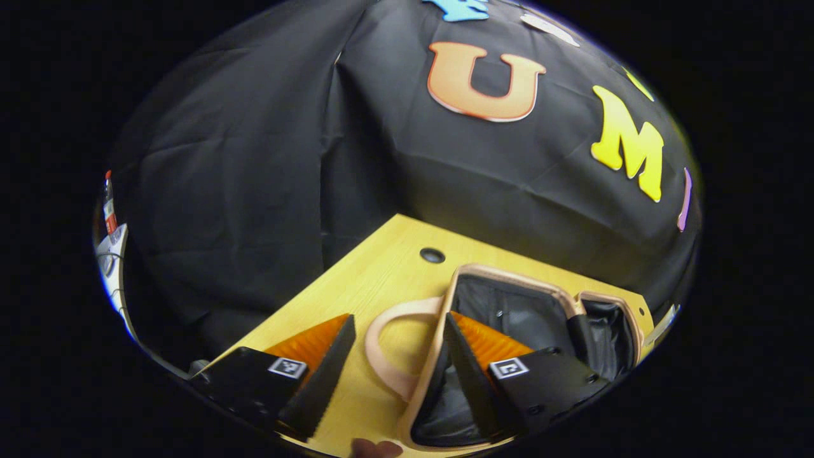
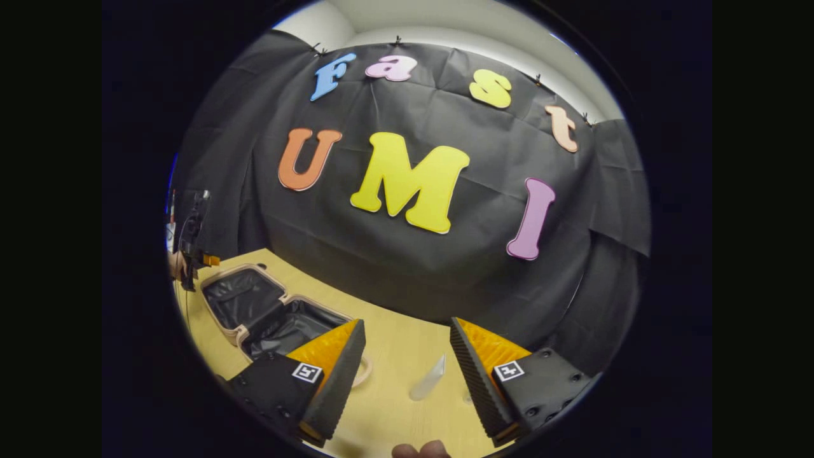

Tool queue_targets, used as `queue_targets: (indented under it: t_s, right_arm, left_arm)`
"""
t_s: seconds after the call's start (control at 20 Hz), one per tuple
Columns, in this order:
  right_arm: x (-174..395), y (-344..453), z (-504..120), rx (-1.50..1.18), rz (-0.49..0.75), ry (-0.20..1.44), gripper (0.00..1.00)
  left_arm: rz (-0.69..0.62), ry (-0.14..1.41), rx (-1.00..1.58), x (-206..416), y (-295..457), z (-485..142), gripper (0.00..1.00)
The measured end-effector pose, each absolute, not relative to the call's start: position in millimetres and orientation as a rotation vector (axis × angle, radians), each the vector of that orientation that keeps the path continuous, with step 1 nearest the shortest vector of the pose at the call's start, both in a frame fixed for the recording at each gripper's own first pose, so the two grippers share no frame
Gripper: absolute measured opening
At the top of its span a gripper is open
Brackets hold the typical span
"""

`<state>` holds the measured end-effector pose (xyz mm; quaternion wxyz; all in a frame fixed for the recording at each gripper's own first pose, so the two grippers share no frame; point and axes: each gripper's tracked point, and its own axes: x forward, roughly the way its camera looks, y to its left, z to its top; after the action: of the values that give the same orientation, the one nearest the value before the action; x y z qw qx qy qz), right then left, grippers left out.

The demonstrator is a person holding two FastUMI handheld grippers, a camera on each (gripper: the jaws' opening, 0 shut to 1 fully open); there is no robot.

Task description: First open the suitcase, pack the skin care products into it, and then close the suitcase.

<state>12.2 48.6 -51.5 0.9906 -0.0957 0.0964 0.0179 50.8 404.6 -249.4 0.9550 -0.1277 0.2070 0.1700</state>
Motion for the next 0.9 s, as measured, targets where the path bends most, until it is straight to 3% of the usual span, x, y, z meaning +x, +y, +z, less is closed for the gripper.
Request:
queue_targets:
  t_s: [0.05, 0.1, 0.45, 0.9]
  right_arm:
    - [13.1, 47.4, -51.8, -0.171, 0.038, 0.188, 0.80]
    - [13.3, 45.8, -51.1, -0.155, 0.039, 0.182, 0.80]
    - [10.8, -9.5, -49.8, -0.087, 0.012, 0.142, 0.78]
    - [-14.6, -119.2, -82.0, 0.005, -0.098, 0.193, 0.79]
  left_arm:
    - [0.342, 0.387, -0.240, 51.3, 395.9, -227.9, 0.97]
    - [0.333, 0.353, -0.220, 51.6, 382.0, -207.2, 0.98]
    - [0.243, 0.213, -0.053, 46.5, 207.9, -105.0, 0.98]
    - [0.050, 0.166, -0.027, 46.3, -36.5, -103.1, 0.98]
